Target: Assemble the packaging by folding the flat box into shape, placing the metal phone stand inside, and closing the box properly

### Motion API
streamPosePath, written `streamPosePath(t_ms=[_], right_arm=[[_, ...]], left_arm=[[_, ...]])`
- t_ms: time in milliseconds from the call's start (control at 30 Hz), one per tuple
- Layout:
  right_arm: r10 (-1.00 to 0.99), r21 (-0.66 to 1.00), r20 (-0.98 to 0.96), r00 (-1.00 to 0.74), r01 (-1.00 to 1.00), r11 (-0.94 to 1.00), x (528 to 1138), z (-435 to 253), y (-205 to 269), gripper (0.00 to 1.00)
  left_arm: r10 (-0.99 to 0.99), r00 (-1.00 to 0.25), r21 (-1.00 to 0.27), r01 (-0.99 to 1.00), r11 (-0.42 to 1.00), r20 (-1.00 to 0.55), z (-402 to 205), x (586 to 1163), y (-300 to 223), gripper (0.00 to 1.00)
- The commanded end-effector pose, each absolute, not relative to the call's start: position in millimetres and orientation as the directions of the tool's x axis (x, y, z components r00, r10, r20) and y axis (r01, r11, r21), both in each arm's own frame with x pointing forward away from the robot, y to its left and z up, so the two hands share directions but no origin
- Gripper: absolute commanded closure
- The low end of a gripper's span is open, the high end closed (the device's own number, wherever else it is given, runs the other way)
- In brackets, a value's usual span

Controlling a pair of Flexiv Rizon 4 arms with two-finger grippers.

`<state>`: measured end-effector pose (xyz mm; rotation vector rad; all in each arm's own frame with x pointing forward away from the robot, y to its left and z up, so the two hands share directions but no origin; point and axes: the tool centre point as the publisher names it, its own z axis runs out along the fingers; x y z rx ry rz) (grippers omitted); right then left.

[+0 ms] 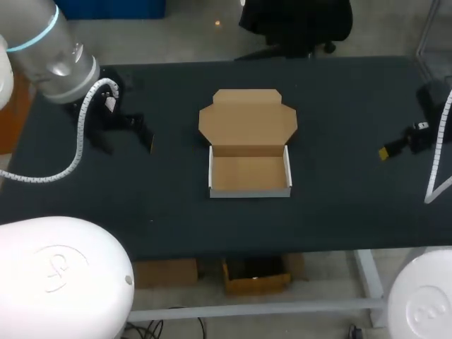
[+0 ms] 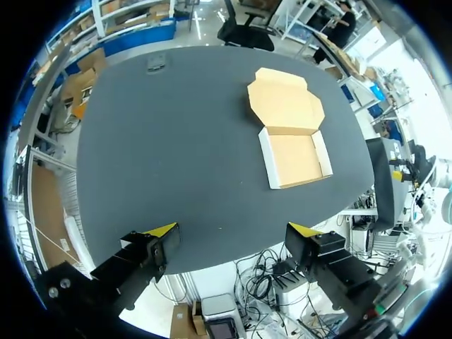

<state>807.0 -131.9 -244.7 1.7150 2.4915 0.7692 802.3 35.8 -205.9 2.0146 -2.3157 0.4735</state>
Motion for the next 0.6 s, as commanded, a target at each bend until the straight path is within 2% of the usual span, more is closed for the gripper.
streamPosePath(t_ms=[33,600], right_arm=[[0.886,0.374,0.262,-0.382,0.887,0.272,807,-234,-138,0.0],[0.936,0.278,0.218,-0.275,0.937,0.211,810,-228,-148,0.0]], left_arm=[[-0.981,-0.131,-0.184,-0.977,0.105,0.14,-195,803,33,0.0],[-0.989,-0.092,-0.167,-0.983,0.072,0.114,-185,812,45,0.0]])
